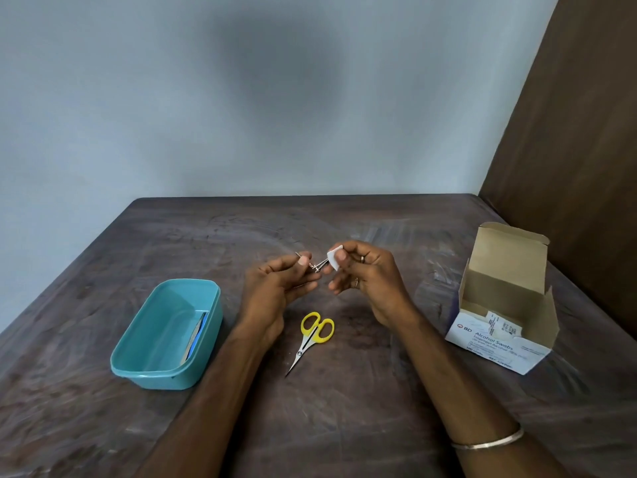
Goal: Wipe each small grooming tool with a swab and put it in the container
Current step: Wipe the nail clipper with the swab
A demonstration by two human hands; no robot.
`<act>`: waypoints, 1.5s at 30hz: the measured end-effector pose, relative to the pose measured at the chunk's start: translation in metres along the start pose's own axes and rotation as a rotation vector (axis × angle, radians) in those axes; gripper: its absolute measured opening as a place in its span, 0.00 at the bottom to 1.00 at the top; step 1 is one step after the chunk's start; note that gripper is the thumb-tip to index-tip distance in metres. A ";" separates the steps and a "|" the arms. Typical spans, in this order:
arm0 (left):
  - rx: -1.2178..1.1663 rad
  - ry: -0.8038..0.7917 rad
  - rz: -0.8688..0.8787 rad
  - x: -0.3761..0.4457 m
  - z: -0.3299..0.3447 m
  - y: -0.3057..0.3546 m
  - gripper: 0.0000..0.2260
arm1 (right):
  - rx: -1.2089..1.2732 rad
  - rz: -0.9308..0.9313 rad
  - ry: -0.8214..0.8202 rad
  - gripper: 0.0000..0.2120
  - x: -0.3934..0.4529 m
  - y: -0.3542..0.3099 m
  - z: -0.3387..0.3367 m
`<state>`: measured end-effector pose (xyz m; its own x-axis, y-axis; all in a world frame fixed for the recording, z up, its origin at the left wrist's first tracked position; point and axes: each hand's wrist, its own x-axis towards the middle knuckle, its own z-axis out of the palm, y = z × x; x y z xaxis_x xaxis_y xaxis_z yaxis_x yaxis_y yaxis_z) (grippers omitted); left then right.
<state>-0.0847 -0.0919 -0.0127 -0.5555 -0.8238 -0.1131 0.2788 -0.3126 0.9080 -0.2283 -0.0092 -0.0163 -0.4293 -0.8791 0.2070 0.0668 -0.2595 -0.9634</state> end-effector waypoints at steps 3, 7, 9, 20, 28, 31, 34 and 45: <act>0.007 0.013 -0.014 0.001 -0.001 0.001 0.04 | 0.015 0.026 -0.013 0.05 0.001 0.000 -0.001; 0.164 -0.026 -0.014 0.002 -0.005 0.004 0.04 | -0.013 0.064 -0.045 0.05 0.001 0.000 -0.004; 0.249 -0.061 -0.012 0.001 -0.008 0.006 0.04 | -0.034 0.065 -0.060 0.05 0.001 0.000 -0.004; 0.450 -0.159 -0.053 -0.002 -0.012 0.010 0.04 | -0.159 0.003 -0.102 0.02 0.001 0.006 0.002; 0.396 -0.169 -0.079 -0.004 -0.010 0.011 0.05 | -0.196 -0.065 -0.059 0.04 0.000 0.004 0.005; 0.332 -0.173 -0.098 -0.005 -0.009 0.011 0.08 | -0.175 -0.080 -0.030 0.03 0.000 0.001 0.003; 0.278 -0.162 -0.124 -0.005 -0.006 0.012 0.06 | -0.073 -0.053 0.036 0.03 0.001 -0.002 -0.002; 0.245 -0.173 -0.115 -0.005 -0.006 0.011 0.05 | -0.098 0.124 -0.120 0.11 0.001 -0.002 -0.006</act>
<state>-0.0741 -0.0936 -0.0043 -0.7034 -0.6904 -0.1693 0.0214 -0.2586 0.9657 -0.2339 -0.0070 -0.0148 -0.3123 -0.9448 0.0992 0.0213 -0.1114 -0.9935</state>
